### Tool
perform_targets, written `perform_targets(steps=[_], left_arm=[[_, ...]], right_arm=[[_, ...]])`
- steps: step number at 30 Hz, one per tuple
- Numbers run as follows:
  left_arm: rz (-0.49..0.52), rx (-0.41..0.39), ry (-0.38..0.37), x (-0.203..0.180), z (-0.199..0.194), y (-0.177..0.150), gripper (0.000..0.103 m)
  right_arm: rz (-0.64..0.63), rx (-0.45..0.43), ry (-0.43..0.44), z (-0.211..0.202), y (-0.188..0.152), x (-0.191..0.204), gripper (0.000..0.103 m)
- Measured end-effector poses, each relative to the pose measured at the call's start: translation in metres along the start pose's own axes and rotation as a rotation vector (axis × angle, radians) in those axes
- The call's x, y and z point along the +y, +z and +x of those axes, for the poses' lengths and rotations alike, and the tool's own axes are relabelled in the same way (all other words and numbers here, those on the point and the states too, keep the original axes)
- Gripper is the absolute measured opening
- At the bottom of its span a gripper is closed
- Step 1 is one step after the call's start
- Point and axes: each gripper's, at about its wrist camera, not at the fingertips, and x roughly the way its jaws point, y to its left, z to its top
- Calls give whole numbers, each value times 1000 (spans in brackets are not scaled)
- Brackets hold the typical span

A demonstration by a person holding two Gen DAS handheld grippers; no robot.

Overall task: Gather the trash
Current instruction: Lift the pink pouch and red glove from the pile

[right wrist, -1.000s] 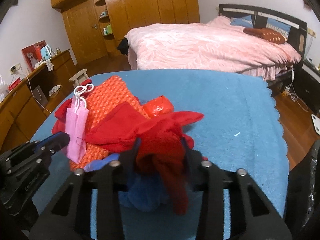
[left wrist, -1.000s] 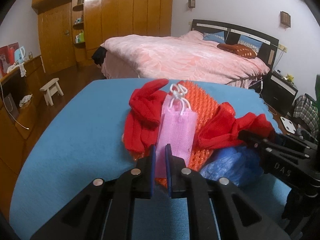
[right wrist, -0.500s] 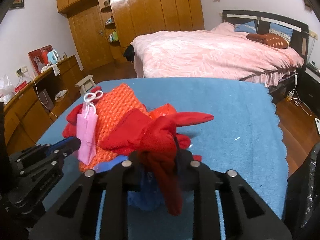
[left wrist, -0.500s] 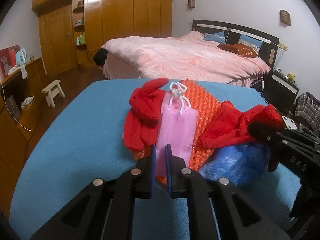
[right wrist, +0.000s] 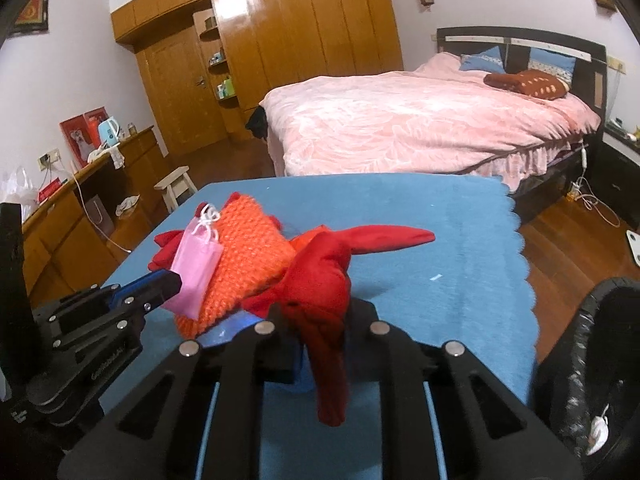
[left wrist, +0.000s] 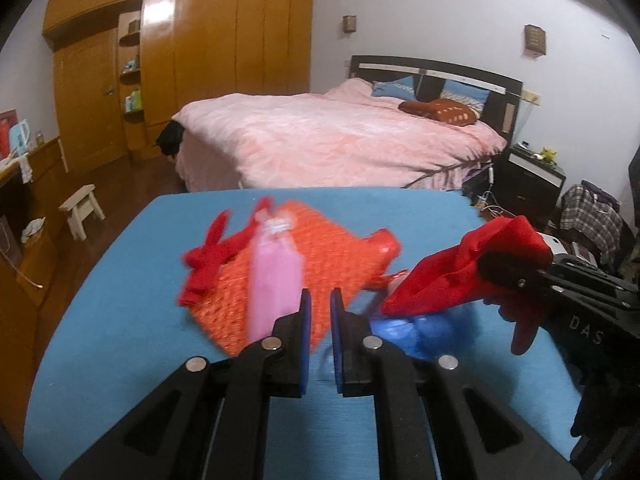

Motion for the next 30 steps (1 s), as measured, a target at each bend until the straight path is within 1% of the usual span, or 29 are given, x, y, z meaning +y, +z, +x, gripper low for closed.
perform_targets(steps=[3,6,8,11,12,13,15,19,24,26,30], left_arm=[[2,-4,-17,-8,-4,0,9],[16,-5,-9,-14,-6,-1,9],[13,2,8,-11,-4,-2,10],[-5,5,60,1,0,-1,12],[-13,5,83,7,2,1,17],[-20,6,100,11,4,1,26],[-25,16,118,17,8,1,34],[-23,52,136,28,26,-1,34],[0,77,135,25,42,-2,35],[0,86,130,25,46,-4,36],[-4,99,117,24,52,-7,36]], right_arm=[[9,-3,-8,-8,-1,-5,14],[16,-3,-18,-15,-1,-11,14],[12,1,-26,-19,-3,-13,14],[9,18,-45,-18,-8,-18,14],[13,23,-48,-16,-10,-20,14],[21,32,-53,-13,-12,-22,14],[30,43,-53,-7,-14,-24,14],[20,61,-51,7,-14,-20,14],[12,80,-46,17,-14,-15,14],[2,84,-46,18,-15,-12,14],[-2,93,-45,20,-16,-10,14]])
